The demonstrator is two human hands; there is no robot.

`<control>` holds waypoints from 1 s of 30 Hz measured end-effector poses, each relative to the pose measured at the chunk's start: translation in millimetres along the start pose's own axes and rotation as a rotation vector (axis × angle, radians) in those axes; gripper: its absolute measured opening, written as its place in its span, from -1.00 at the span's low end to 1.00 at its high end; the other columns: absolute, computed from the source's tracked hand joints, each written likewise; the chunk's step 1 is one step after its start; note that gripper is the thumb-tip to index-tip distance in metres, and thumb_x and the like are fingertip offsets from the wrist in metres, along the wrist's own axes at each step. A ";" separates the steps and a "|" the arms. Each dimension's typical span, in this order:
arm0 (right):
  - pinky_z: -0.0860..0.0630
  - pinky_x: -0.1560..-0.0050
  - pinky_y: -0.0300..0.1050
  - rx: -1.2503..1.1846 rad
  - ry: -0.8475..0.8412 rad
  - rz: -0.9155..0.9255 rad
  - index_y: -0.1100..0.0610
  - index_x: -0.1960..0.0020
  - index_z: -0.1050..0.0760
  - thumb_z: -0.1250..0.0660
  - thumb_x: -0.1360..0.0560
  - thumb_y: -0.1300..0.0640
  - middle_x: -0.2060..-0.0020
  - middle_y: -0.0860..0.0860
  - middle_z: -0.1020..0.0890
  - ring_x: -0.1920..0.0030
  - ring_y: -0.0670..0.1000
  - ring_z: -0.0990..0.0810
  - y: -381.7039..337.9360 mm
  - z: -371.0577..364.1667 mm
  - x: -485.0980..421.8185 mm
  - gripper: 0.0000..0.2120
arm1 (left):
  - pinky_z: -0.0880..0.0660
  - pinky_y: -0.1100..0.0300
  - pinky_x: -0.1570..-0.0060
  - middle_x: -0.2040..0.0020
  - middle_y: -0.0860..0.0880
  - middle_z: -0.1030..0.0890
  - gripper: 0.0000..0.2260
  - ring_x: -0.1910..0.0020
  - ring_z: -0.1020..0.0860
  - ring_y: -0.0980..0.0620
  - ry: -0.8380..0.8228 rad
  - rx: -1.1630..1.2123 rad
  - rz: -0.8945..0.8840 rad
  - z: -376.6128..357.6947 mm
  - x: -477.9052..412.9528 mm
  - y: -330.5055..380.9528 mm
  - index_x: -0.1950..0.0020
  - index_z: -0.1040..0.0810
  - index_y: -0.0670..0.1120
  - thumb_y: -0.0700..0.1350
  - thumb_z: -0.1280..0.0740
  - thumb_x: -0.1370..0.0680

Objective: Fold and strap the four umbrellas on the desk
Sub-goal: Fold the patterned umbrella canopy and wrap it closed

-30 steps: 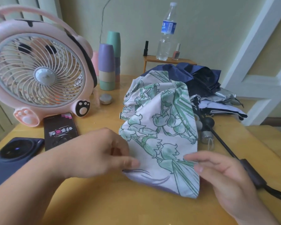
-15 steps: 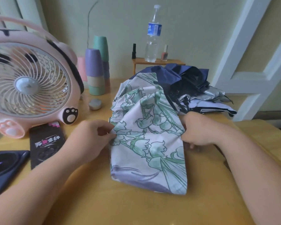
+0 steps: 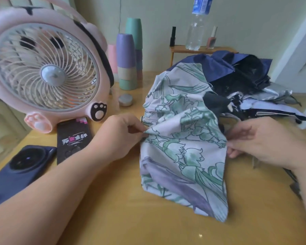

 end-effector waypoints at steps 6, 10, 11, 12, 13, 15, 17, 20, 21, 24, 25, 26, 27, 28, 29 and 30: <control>-0.68 0.08 0.15 0.296 0.133 0.011 -0.08 0.17 -0.64 -0.45 -0.53 0.15 0.28 -0.09 -0.71 0.22 -0.03 -0.71 -1.9 -12.1 -14.9 -0.85 | -0.40 0.52 0.22 0.22 0.30 -0.66 -0.91 0.20 -0.59 0.30 -0.052 -0.070 -0.058 -1.4 5.4 2.0 0.19 -0.67 0.17 0.01 -0.55 -0.46; -0.62 -0.01 -0.05 0.449 0.073 0.065 -0.04 0.03 -0.70 -0.39 -0.54 0.12 0.10 -0.12 -0.69 0.06 0.00 -0.65 -1.6 -12.0 -14.7 -0.88 | -0.37 0.54 0.28 0.26 0.38 -0.63 -0.85 0.23 -0.58 0.35 -0.019 -0.111 -0.031 -3.9 5.7 1.4 0.25 -0.67 0.18 -0.04 -0.56 -0.45; -0.61 0.01 -0.07 0.461 0.066 0.062 -0.05 0.03 -0.69 -0.38 -0.55 0.13 0.10 -0.11 -0.68 0.06 0.01 -0.64 -2.7 -10.1 -13.2 -0.87 | -0.39 0.50 0.29 0.27 0.36 -0.63 -0.83 0.24 -0.58 0.34 -0.014 -0.098 -0.018 -5.1 5.2 2.1 0.26 -0.67 0.19 -0.05 -0.57 -0.44; -0.59 0.05 -0.11 0.473 0.064 0.051 -0.06 0.03 -0.68 -0.37 -0.56 0.14 0.09 -0.10 -0.66 0.07 0.02 -0.62 -3.1 -8.2 -12.0 -0.85 | -0.43 0.42 0.27 0.28 0.35 -0.64 -0.82 0.24 -0.59 0.33 -0.014 -0.089 -0.012 -6.3 4.5 3.3 0.23 -0.67 0.23 -0.04 -0.58 -0.43; -0.56 0.11 -0.15 0.484 0.066 0.042 -0.05 0.00 -0.69 -0.35 -0.57 0.15 0.10 -0.09 -0.64 0.08 0.02 -0.60 -3.3 -6.5 -11.8 -0.84 | -0.46 0.34 0.22 0.28 0.35 -0.64 -0.78 0.24 -0.59 0.32 -0.010 -0.083 -0.017 -7.5 3.9 4.5 0.19 -0.65 0.30 -0.03 -0.58 -0.42; -0.46 0.27 -0.22 0.506 0.075 0.029 -0.01 -0.01 -0.69 -0.33 -0.58 0.17 0.16 -0.11 -0.60 0.18 -0.03 -0.54 -2.5 -5.6 -13.6 -0.83 | -0.46 0.29 0.21 0.28 0.35 -0.63 -0.73 0.24 -0.58 0.31 0.005 -0.090 -0.025 -10.4 3.2 5.7 0.17 -0.62 0.37 -0.02 -0.59 -0.42; -0.47 0.30 -0.20 0.533 0.091 0.042 0.05 0.06 -0.69 -0.31 -0.56 0.20 0.20 -0.07 -0.61 0.22 0.00 -0.54 -2.6 -8.2 -16.3 -0.82 | -0.42 0.33 0.27 0.25 0.24 -0.65 -0.78 0.22 -0.56 0.30 0.048 -0.125 -0.049 -12.1 0.8 5.5 0.24 -0.64 0.26 -0.04 -0.61 -0.40; -0.42 0.36 -0.12 0.580 0.118 0.016 0.14 0.25 -0.61 -0.29 -0.52 0.24 0.30 0.05 -0.59 0.24 0.11 -0.54 -2.0 -11.6 -20.6 -0.79 | -0.35 0.27 0.28 0.25 0.09 -0.51 -0.61 0.20 -0.50 0.26 0.171 -0.230 -0.224 -5.6 4.4 16.4 0.28 -0.47 0.19 -0.14 -0.66 -0.33; -0.33 0.40 -0.12 0.594 0.119 0.001 0.16 0.33 -0.54 -0.28 -0.52 0.26 0.36 0.07 -0.55 0.28 0.11 -0.50 -1.3 -12.6 -21.1 -0.75 | -0.34 0.30 0.28 0.26 0.09 -0.48 -0.61 0.21 -0.48 0.24 0.187 -0.239 -0.317 -3.5 8.0 23.2 0.27 -0.46 0.15 -0.16 -0.65 -0.34; -0.32 0.37 -0.10 0.612 0.129 -0.017 0.15 0.42 -0.47 -0.29 -0.50 0.28 0.40 0.06 -0.54 0.28 0.12 -0.51 2.7 -14.3 -23.2 -0.69 | -0.47 0.37 0.12 0.19 0.15 -0.61 -0.88 0.15 -0.56 0.23 0.018 -0.188 -0.655 -6.1 22.1 44.3 0.20 -0.64 -0.03 -0.11 -0.54 -0.49; -0.32 0.35 -0.11 0.608 0.133 -0.014 0.11 0.43 -0.48 -0.31 -0.50 0.26 0.40 0.03 -0.55 0.26 0.11 -0.52 2.7 -14.4 -23.1 -0.68 | -0.52 0.33 -0.01 0.05 0.11 -0.68 -0.91 0.02 -0.61 0.23 -0.085 -0.170 -0.715 -10.1 23.8 44.6 0.10 -0.70 -0.06 -0.06 -0.47 -0.53; -0.34 0.32 -0.11 0.612 0.127 -0.008 0.06 0.43 -0.49 -0.31 -0.52 0.23 0.38 0.00 -0.56 0.24 0.09 -0.53 2.4 -14.8 -22.3 -0.66 | -0.51 0.31 -0.16 -0.10 0.08 -0.69 -0.82 -0.14 -0.61 0.22 -0.187 -0.158 -0.728 -13.2 23.9 44.6 -0.01 -0.72 -0.07 0.00 -0.41 -0.56; -0.39 0.27 -0.11 0.617 0.115 -0.009 0.02 0.38 -0.54 -0.31 -0.53 0.21 0.34 -0.03 -0.59 0.21 0.08 -0.55 1.6 -15.2 -21.3 -0.68 | -0.47 0.31 -0.27 -0.21 0.10 -0.67 -0.75 -0.25 -0.57 0.23 -0.265 -0.138 -0.701 -15.6 22.3 41.1 -0.11 -0.72 -0.07 0.04 -0.36 -0.60; -0.46 0.23 -0.10 0.617 0.107 -0.012 0.01 0.30 -0.61 -0.31 -0.54 0.18 0.28 -0.05 -0.63 0.18 0.08 -0.57 0.6 -15.4 -20.1 -0.73 | -0.43 0.32 -0.32 -0.26 0.15 -0.65 -0.72 -0.30 -0.54 0.25 -0.316 -0.101 -0.612 -15.5 20.2 38.2 -0.17 -0.70 -0.04 0.09 -0.32 -0.63; -0.52 0.20 -0.09 0.611 0.101 -0.020 0.00 0.22 -0.66 -0.32 -0.55 0.16 0.23 -0.04 -0.65 0.17 0.07 -0.59 -0.5 -15.3 -19.1 -0.78 | -0.42 0.31 -0.31 -0.24 0.18 -0.65 -0.69 -0.28 -0.55 0.25 -0.367 -0.037 -0.493 -13.2 18.6 35.6 -0.20 -0.69 -0.01 0.14 -0.28 -0.65; -0.52 0.22 -0.11 0.608 0.103 -0.025 0.00 0.17 -0.67 -0.33 -0.56 0.14 0.21 -0.04 -0.65 0.19 0.06 -0.59 -1.7 -15.5 -18.5 -0.81 | -0.45 0.25 -0.28 -0.19 0.14 -0.68 -0.62 -0.22 -0.59 0.18 -0.424 0.027 -0.375 -11.3 16.5 31.6 -0.18 -0.69 -0.02 0.21 -0.24 -0.65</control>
Point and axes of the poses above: each hand's wrist, its own x-axis away from the middle knuckle, its own z-axis out of the back of the hand, y = z × x, the point moved 2 cm from there along -x, towards the middle knuckle
